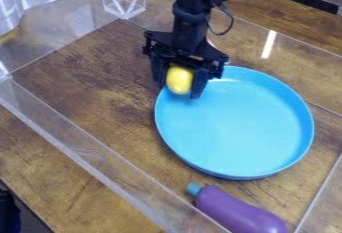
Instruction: Remove the lemon from the blue tray and put it on the table
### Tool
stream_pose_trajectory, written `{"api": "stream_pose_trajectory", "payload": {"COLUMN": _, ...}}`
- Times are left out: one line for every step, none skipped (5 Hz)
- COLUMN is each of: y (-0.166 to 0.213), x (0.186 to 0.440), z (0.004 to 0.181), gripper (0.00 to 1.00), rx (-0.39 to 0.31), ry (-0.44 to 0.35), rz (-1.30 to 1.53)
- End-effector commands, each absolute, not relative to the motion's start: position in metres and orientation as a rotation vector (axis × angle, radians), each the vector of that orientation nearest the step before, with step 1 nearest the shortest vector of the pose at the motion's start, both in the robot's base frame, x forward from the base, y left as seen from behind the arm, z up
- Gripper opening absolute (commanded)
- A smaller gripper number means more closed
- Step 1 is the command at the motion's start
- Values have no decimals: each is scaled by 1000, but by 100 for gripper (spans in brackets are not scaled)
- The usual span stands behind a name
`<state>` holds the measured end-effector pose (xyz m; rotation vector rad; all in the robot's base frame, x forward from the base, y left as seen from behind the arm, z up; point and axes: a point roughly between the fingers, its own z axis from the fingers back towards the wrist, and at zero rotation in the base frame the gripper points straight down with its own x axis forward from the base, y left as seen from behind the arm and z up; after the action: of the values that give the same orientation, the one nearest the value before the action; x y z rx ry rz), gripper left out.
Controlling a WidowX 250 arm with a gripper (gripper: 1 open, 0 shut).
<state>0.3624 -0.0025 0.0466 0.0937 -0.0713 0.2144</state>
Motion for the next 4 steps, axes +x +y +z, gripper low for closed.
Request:
{"api": "stream_pose_trajectory", "payload": {"y": 6, "x": 368, "z": 93, "gripper": 0, "rx": 97, "ry": -172, "rz": 239}}
{"api": "stream_pose_trajectory", "payload": {"y": 13, "x": 374, "z": 84, "gripper": 0, "rx": 123, "ry": -151, "rz": 358}}
{"api": "stream_pose_trajectory", "payload": {"y": 14, "x": 379, "z": 73, "gripper": 0, "rx": 148, "ry": -131, "rz": 463}}
{"api": "stream_pose_trajectory", "payload": {"y": 31, "x": 380, "z": 72, "gripper": 0, "rx": 164, "ry": -132, "rz": 524}}
